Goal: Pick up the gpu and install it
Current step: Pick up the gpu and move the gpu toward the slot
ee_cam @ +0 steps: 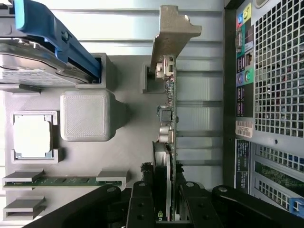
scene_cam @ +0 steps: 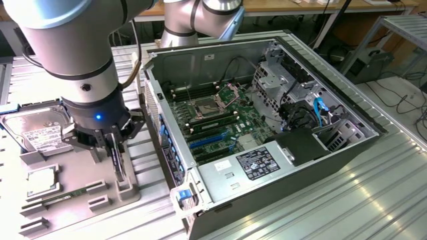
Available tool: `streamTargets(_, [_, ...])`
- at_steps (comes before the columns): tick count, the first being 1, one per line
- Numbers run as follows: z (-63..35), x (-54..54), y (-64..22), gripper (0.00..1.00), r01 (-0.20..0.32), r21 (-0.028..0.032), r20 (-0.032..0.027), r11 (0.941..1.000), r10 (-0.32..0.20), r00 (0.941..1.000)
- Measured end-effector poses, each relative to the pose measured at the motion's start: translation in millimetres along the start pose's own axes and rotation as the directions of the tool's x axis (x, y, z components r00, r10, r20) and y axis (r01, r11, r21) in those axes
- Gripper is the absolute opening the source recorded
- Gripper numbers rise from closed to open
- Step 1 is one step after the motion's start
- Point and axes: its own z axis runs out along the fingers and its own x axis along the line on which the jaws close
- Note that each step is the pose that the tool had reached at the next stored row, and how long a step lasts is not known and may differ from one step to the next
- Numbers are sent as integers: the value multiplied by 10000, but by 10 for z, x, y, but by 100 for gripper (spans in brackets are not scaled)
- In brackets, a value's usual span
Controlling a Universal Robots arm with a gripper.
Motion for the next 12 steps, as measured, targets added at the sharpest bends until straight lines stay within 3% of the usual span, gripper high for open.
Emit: streamTargets(12, [-136,-4,6,27,0,0,0,10000,0,10000])
